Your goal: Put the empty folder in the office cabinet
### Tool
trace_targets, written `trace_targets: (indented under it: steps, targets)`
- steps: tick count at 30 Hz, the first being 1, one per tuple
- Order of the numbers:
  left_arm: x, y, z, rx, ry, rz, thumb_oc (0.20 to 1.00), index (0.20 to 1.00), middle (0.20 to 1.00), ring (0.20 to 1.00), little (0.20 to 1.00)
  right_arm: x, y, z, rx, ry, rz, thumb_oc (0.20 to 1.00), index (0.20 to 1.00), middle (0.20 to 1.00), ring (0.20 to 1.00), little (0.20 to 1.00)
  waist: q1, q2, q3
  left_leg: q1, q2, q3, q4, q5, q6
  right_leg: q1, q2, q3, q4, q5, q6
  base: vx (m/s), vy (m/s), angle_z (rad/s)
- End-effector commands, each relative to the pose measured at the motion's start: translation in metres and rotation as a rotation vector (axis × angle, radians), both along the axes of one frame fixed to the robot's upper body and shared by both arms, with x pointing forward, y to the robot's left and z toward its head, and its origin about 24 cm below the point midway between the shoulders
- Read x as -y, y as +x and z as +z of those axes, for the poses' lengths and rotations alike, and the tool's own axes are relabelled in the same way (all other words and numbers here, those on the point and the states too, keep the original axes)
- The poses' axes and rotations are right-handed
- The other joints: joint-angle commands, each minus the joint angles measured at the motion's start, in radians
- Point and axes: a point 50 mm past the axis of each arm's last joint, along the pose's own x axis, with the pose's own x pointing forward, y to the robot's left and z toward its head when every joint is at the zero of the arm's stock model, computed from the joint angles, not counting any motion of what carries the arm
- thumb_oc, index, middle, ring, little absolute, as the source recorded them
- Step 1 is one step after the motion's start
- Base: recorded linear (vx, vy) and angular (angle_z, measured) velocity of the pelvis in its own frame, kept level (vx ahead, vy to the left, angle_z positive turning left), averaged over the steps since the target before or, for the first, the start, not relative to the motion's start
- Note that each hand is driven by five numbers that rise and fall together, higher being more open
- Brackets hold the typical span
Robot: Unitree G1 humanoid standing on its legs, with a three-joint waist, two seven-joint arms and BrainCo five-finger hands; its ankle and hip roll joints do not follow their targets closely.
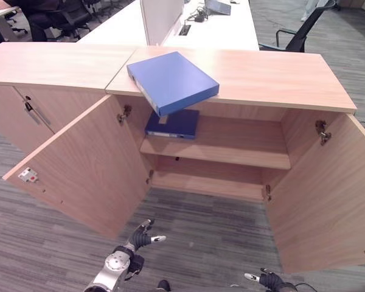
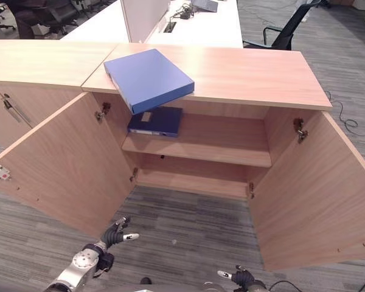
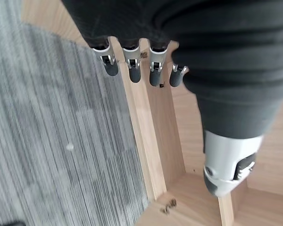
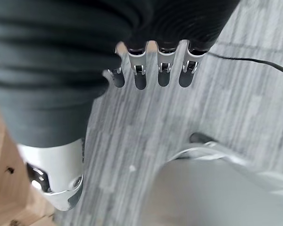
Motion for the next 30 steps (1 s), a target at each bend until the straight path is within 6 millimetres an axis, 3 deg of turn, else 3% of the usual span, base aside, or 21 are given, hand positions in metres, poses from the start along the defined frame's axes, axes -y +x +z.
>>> trace_targets:
  steps: [1,10,11,12,14,17,20,21,23,24,25,26,27,29,30]
  targets:
    - [0.003,0.004,0.008,0.056,-0.05,0.011,1.0,1.0,1.0,1.0,1.0,0.003,0.004,0.001,-0.01,-0.012,0.022,1.0,1.0,1.0,1.0,1.0,0.026,-0.004,0.011,-0.041,-0.018,0.013,0.046,-0.109,0.013,-0.022,-0.042,0.021,-0.066,0.072,0.105,0.08,0.204,-0.19]
    - [0.008,0.021,0.035,0.18,-0.101,-0.01,1.0,1.0,1.0,1.0,1.0,0.0,-0.001,-0.001,-0.017,0.011,-0.001,1.0,1.0,1.0,1.0,1.0,0.03,0.0,0.011,-0.007,-0.073,0.024,0.002,-0.121,0.058,-0.046,-0.111,-0.02,0.036,0.103,0.138,0.05,0.122,-0.11]
    - [0.008,0.024,0.038,0.198,-0.093,-0.02,1.0,1.0,1.0,1.0,1.0,-0.001,-0.001,-0.001,-0.022,0.012,0.006,1.0,1.0,1.0,1.0,1.0,0.039,0.0,0.013,-0.004,-0.076,0.033,0.002,-0.125,0.061,-0.051,-0.128,-0.05,0.062,0.116,0.141,0.01,0.125,-0.1]
    - [0.012,0.03,0.048,0.237,-0.098,-0.053,1.0,1.0,1.0,1.0,1.0,-0.004,0.001,-0.001,-0.015,0.016,0.01,1.0,1.0,1.0,1.0,1.0,0.057,0.006,0.02,0.003,-0.077,0.055,0.004,-0.135,0.069,-0.06,-0.176,-0.161,0.146,0.15,0.145,0.01,0.134,-0.2]
    - [0.013,0.033,0.055,0.266,-0.1,-0.062,1.0,1.0,1.0,1.0,1.0,-0.009,0.007,0.0,-0.003,0.024,0.033,1.0,1.0,1.0,1.0,1.0,0.052,0.009,0.031,0.019,-0.071,0.078,0.003,-0.143,0.073,-0.097,-0.202,-0.224,0.23,0.175,0.152,0.0,0.059,-0.5]
    - [0.014,0.044,0.072,0.345,-0.088,-0.079,1.0,1.0,1.0,1.0,1.0,-0.018,0.02,0.002,0.031,0.037,0.09,1.0,1.0,1.0,1.0,1.0,0.056,-0.009,0.039,0.011,-0.055,0.104,0.04,-0.149,0.064,-0.108,-0.151,-0.265,0.113,0.14,0.132,-0.03,-0.119,-0.59]
    - [0.013,0.051,0.084,0.413,-0.057,-0.075,1.0,1.0,1.0,1.0,1.0,-0.024,0.024,0.003,0.047,0.048,0.107,1.0,1.0,1.0,1.0,1.0,0.073,-0.038,0.034,-0.009,-0.038,0.114,0.096,-0.165,0.038,-0.073,-0.083,-0.241,-0.003,0.123,0.107,-0.01,-0.277,-0.24]
    - [0.014,0.057,0.1,0.499,-0.052,-0.07,1.0,1.0,1.0,1.0,1.0,-0.027,0.028,0.004,0.07,0.046,0.124,1.0,1.0,1.0,1.0,1.0,0.091,-0.068,0.034,-0.066,0.019,0.145,0.243,-0.19,-0.007,-0.019,-0.041,-0.254,-0.098,0.102,0.077,0.0,-0.437,-0.15]
    - [0.015,0.06,0.117,0.575,-0.067,-0.067,1.0,1.0,1.0,1.0,1.0,-0.027,0.033,0.006,0.088,0.026,0.129,1.0,1.0,1.0,1.0,1.0,0.122,-0.082,0.058,-0.141,0.114,0.169,0.443,-0.172,-0.056,0.029,0.006,-0.262,-0.172,0.09,0.038,-0.04,-0.364,-0.05]
    - [0.015,0.059,0.121,0.602,-0.071,-0.06,1.0,1.0,1.0,1.0,1.0,-0.027,0.035,0.007,0.094,0.024,0.131,1.0,1.0,1.0,1.0,1.0,0.134,-0.085,0.065,-0.167,0.142,0.17,0.495,-0.142,-0.076,0.051,0.024,-0.254,-0.199,0.083,0.024,-0.04,-0.192,-0.08]
    - [0.014,0.058,0.122,0.602,-0.07,-0.059,1.0,1.0,1.0,1.0,1.0,-0.027,0.035,0.007,0.095,0.025,0.132,1.0,1.0,1.0,1.0,1.0,0.136,-0.082,0.066,-0.174,0.153,0.167,0.511,-0.145,-0.082,0.053,0.035,-0.252,-0.208,0.084,0.018,-0.04,-0.112,-0.06]
    - [0.014,0.058,0.129,0.643,-0.078,-0.05,1.0,1.0,1.0,1.0,1.0,-0.03,0.033,0.006,0.093,0.039,0.133,1.0,1.0,1.0,1.0,1.0,0.142,-0.089,0.073,-0.211,0.197,0.179,0.505,-0.113,-0.098,0.069,0.049,-0.253,-0.24,0.075,0.008,-0.04,-0.062,-0.22]
    - [0.014,0.057,0.129,0.643,-0.077,-0.049,1.0,1.0,1.0,1.0,1.0,-0.031,0.033,0.006,0.092,0.04,0.134,1.0,1.0,1.0,1.0,1.0,0.142,-0.09,0.071,-0.212,0.198,0.179,0.505,-0.111,-0.099,0.069,0.051,-0.253,-0.243,0.076,0.006,0.0,-0.003,-0.39]
    - [0.015,0.062,0.15,0.753,-0.048,-0.057,1.0,1.0,1.0,1.0,1.0,-0.032,0.034,0.007,0.104,0.037,0.157,1.0,1.0,1.0,1.0,1.0,0.14,-0.093,0.065,-0.235,0.216,0.158,0.293,-0.063,-0.1,0.06,0.057,-0.243,-0.257,0.081,0.02,0.06,0.099,-0.24]
    - [0.015,0.063,0.157,0.788,-0.031,-0.059,1.0,1.0,1.0,1.0,1.0,-0.031,0.034,0.007,0.106,0.031,0.158,1.0,1.0,1.0,1.0,1.0,0.142,-0.089,0.065,-0.237,0.218,0.145,0.2,-0.002,-0.111,0.061,0.062,-0.241,-0.261,0.075,0.026,0.05,0.072,-0.03]
